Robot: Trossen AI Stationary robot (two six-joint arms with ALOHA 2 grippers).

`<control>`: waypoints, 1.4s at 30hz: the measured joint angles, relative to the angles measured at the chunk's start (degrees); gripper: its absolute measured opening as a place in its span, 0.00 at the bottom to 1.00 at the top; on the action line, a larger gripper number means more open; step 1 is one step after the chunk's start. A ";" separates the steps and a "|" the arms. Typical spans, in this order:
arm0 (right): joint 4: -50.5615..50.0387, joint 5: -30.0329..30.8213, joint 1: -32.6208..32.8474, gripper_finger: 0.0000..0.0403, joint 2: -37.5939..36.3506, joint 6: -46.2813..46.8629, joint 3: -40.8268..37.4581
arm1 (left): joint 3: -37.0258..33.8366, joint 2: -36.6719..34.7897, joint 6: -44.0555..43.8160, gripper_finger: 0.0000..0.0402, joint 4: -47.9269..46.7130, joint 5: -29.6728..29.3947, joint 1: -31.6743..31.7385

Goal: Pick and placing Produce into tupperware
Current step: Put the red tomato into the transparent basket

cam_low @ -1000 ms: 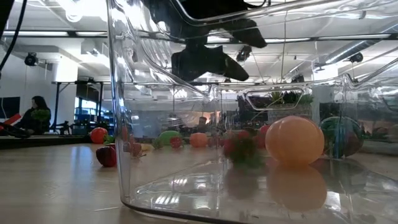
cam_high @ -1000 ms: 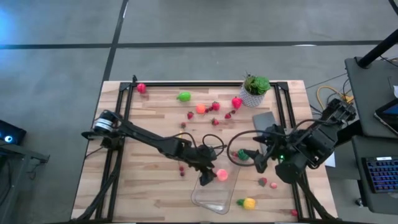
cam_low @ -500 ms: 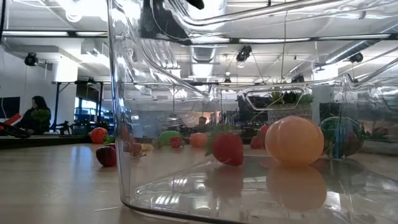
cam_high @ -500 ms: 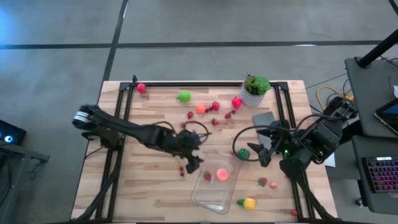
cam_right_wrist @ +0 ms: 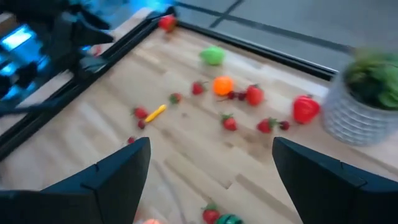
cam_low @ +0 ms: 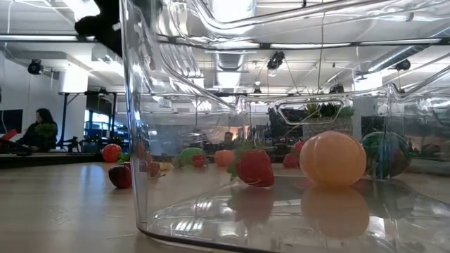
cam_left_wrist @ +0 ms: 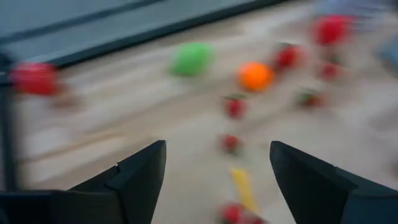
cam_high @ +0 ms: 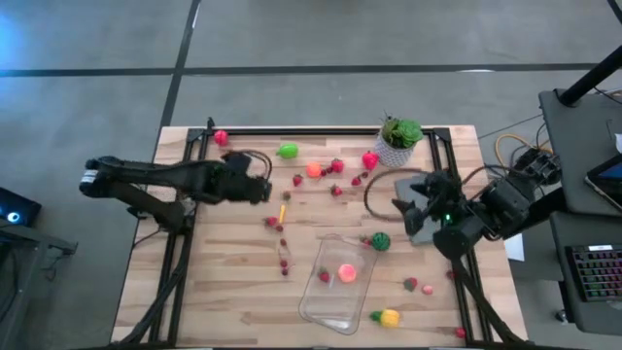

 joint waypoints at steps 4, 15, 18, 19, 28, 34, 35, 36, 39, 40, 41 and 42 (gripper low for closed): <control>-1.14 0.07 -3.12 0.82 -0.44 0.64 -0.40 | -1.07 0.84 1.80 0.61 -6.41 -2.63 11.81; -1.09 0.00 -7.50 0.82 -0.13 -0.16 -0.83 | -3.89 7.20 31.08 0.49 15.71 15.18 46.80; -1.09 0.00 -7.53 0.82 -0.13 0.97 -0.99 | -3.80 10.34 34.00 0.49 15.84 19.06 53.87; -1.09 0.00 -7.55 0.82 -0.13 1.04 -0.99 | -3.76 11.46 34.96 0.49 15.51 20.29 55.95; -1.07 0.13 -7.81 0.82 0.51 1.01 -1.10 | -3.51 18.41 42.44 0.49 17.25 26.20 63.23; -1.08 0.90 -7.94 0.82 0.54 0.74 -1.10 | -3.68 19.91 45.03 0.49 19.05 21.80 63.20; -1.07 0.93 -7.94 0.82 0.54 0.74 -1.10 | -3.69 19.99 45.05 0.49 18.83 21.26 63.26; -1.09 0.99 -7.94 0.82 0.54 0.74 -1.10 | -3.70 20.02 45.09 0.49 18.79 21.23 63.29; -1.07 1.03 -7.94 0.82 0.54 0.74 -1.10 | -3.94 19.73 45.02 0.49 18.77 20.52 63.42; -1.07 1.03 -7.94 0.82 0.54 0.69 -1.10 | -3.94 19.64 44.79 0.49 18.83 19.66 63.42; -1.07 1.05 -7.94 0.82 0.54 0.50 -1.10 | -3.94 19.56 44.31 0.49 18.87 18.85 63.43; -1.07 1.07 -7.94 0.82 0.54 0.19 -1.10 | -3.94 19.51 43.82 0.49 18.81 17.96 63.52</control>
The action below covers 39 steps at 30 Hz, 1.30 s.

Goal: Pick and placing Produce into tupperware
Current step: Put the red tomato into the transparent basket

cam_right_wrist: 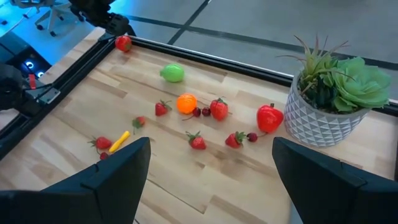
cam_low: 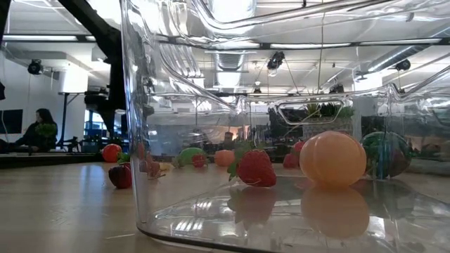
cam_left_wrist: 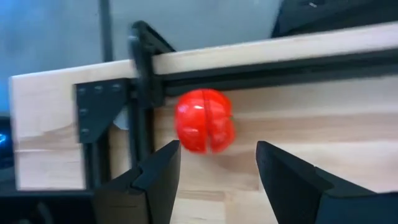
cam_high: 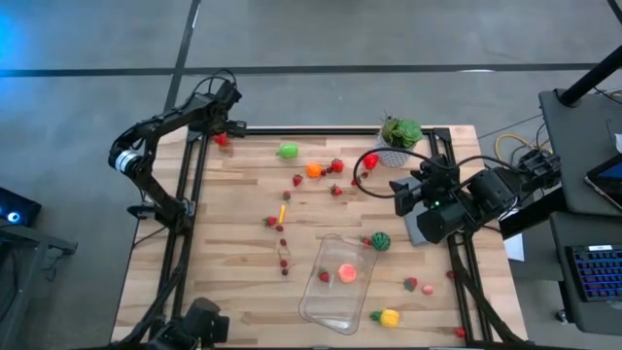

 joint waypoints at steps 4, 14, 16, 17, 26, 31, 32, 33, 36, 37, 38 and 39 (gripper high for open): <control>0.02 0.34 0.00 0.82 0.00 -1.05 0.00 | 0.00 0.04 -0.18 0.49 -0.50 -0.91 0.32; 0.01 0.42 0.00 0.82 0.00 -1.21 -0.07 | 1.17 7.23 -10.60 0.66 -4.67 3.11 1.60; 0.00 0.42 0.00 0.82 0.00 -1.20 -0.07 | 1.57 8.17 -10.04 0.68 -4.48 4.61 1.60; 0.00 0.42 0.00 0.82 0.00 -1.20 -0.07 | 1.65 8.53 -9.52 0.69 -4.42 5.27 1.61; 0.00 0.42 -0.04 0.82 0.00 -0.54 -0.07 | 1.53 10.34 -9.38 0.70 -0.26 5.23 3.70; -0.01 0.41 -0.28 0.82 0.00 0.52 -0.08 | 1.53 10.26 -9.28 0.69 1.92 5.14 5.34; -0.02 0.42 -0.28 0.82 0.00 0.53 -0.08 | 1.40 10.26 -9.10 0.69 2.10 5.11 5.54; -0.02 0.42 -0.28 0.82 0.00 0.57 -0.09 | 1.24 10.32 -8.93 0.69 2.35 5.12 5.70; 0.00 0.42 -0.28 0.82 0.00 0.97 -0.09 | 0.86 11.06 -8.90 0.69 2.39 5.10 6.13; -0.02 0.44 -0.28 0.82 0.00 0.99 -0.09 | 0.83 11.47 -8.87 0.69 2.43 5.10 6.14; -0.02 0.50 -0.28 0.82 0.00 0.97 -0.09 | 0.81 11.88 -8.68 0.68 2.47 5.14 6.12; 0.00 0.61 -0.41 0.82 0.00 0.99 -0.09 | 0.81 12.19 -8.28 0.67 2.45 5.20 6.10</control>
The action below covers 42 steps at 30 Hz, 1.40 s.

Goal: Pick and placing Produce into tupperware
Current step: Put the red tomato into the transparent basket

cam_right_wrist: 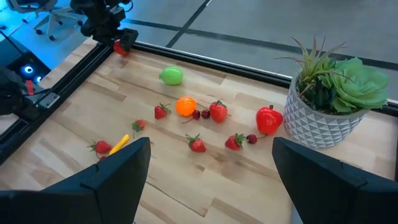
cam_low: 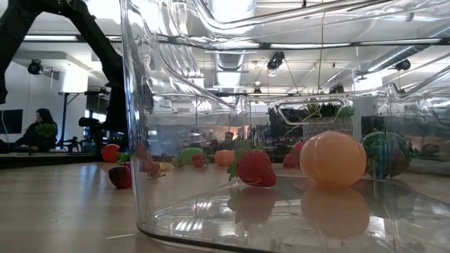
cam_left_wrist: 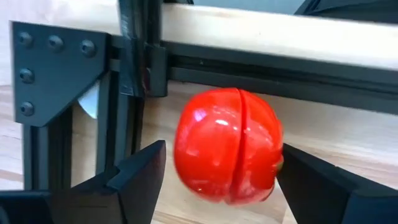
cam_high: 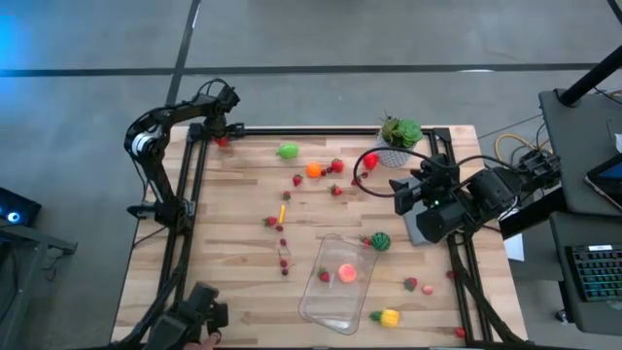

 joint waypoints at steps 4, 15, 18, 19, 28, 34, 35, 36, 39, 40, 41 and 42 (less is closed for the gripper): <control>-0.02 0.01 -0.91 0.82 0.00 -0.01 0.00 | 0.07 1.11 0.91 0.60 0.02 -0.01 0.00; -0.02 -0.06 -2.11 0.82 0.00 -0.50 0.00 | 0.20 0.46 3.01 0.47 0.63 -0.96 -0.06; -0.02 -0.11 -2.13 0.82 0.00 -0.56 0.00 | 0.19 -0.57 3.43 0.48 1.62 -0.30 -0.49; -0.02 -0.11 -2.13 0.82 0.00 -0.67 0.00 | 0.24 -0.89 3.51 0.48 1.97 0.30 -0.70; 0.00 -0.27 -2.09 0.82 0.00 -1.26 -0.02 | 0.21 -9.83 4.67 0.48 6.17 9.40 -8.30; 0.02 -0.82 -2.06 0.82 0.00 -3.39 -0.02 | 0.17 -21.01 14.21 0.48 8.97 12.76 -22.33; 0.01 -1.10 -2.06 0.82 0.00 -3.56 -0.02 | 0.17 -22.91 16.74 0.48 9.41 13.30 -25.59; 0.02 -1.53 -2.06 0.82 0.00 -3.91 -0.02 | 0.17 -24.76 19.25 0.48 9.96 13.74 -29.15; 0.05 -2.77 -1.97 0.82 0.00 -4.81 -0.02 | -0.03 -29.16 25.50 0.48 11.52 14.32 -40.70; 0.09 -3.33 -1.96 0.82 0.00 -5.09 -0.02 | -0.17 -30.14 26.29 0.48 12.61 14.28 -44.54; 0.14 -3.86 -1.96 0.82 0.00 -5.35 -0.02 | -0.41 -30.71 26.54 0.48 14.04 14.16 -48.32; 0.18 -4.31 -1.96 0.82 0.00 -5.61 -0.02 | -0.59 -31.06 26.29 0.48 15.93 13.84 -51.75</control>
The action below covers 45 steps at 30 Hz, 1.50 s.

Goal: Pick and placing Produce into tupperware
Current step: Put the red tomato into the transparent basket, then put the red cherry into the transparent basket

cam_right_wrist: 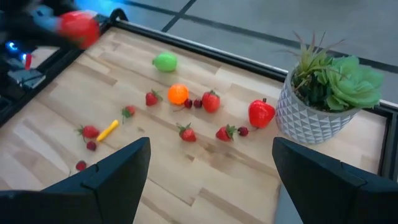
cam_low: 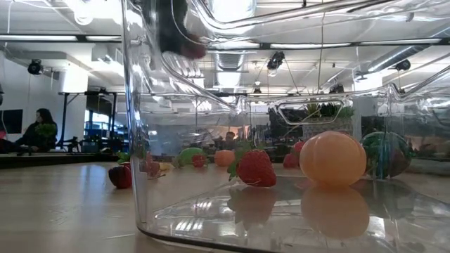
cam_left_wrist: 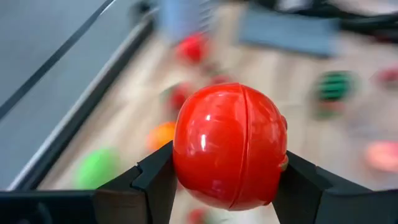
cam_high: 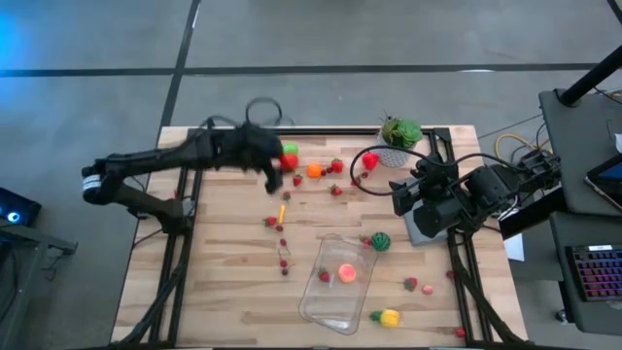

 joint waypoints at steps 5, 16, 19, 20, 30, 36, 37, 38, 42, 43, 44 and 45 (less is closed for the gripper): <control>0.47 -0.87 1.02 0.82 -0.02 1.18 0.00 | 0.02 1.92 -5.15 0.48 9.17 -0.45 -13.78; 0.63 1.45 11.85 0.82 -0.37 9.06 0.07 | 2.04 20.22 -10.95 0.48 16.57 -1.90 -31.21; 0.63 3.01 14.54 0.82 -0.46 11.68 0.11 | 4.31 25.28 -13.71 0.48 16.07 -2.10 -32.82; 0.62 3.11 15.20 0.82 -0.46 12.28 0.11 | 5.09 26.67 -15.90 0.48 16.12 -2.09 -32.88; 1.92 2.74 17.42 0.82 0.11 13.12 0.11 | 9.63 31.57 -26.00 0.53 15.89 -2.48 -32.75; 2.15 1.53 17.40 0.82 0.49 12.63 0.13 | 8.92 31.36 -30.74 0.69 15.49 -3.44 -32.73; 2.11 0.72 17.40 0.82 0.48 12.24 0.13 | 8.86 31.33 -30.75 0.72 15.50 -3.42 -32.71; 2.12 0.00 17.40 0.82 0.46 11.67 0.13 | 8.81 31.25 -30.75 0.74 15.52 -3.40 -32.72; 2.12 -3.44 17.40 0.82 0.48 9.93 0.13 | 8.79 30.79 -30.28 0.79 15.40 -3.06 -32.73; 2.11 -5.47 17.40 0.82 0.48 9.35 0.13 | 8.76 30.60 -30.23 0.79 15.36 -3.03 -32.73; 2.01 -8.28 17.40 0.82 0.71 8.64 0.13 | 8.76 30.06 -30.18 0.80 15.06 -2.93 -32.73; 1.67 -11.49 17.40 0.82 1.00 7.92 0.09 | 8.76 29.37 -30.18 0.80 14.31 -2.88 -32.73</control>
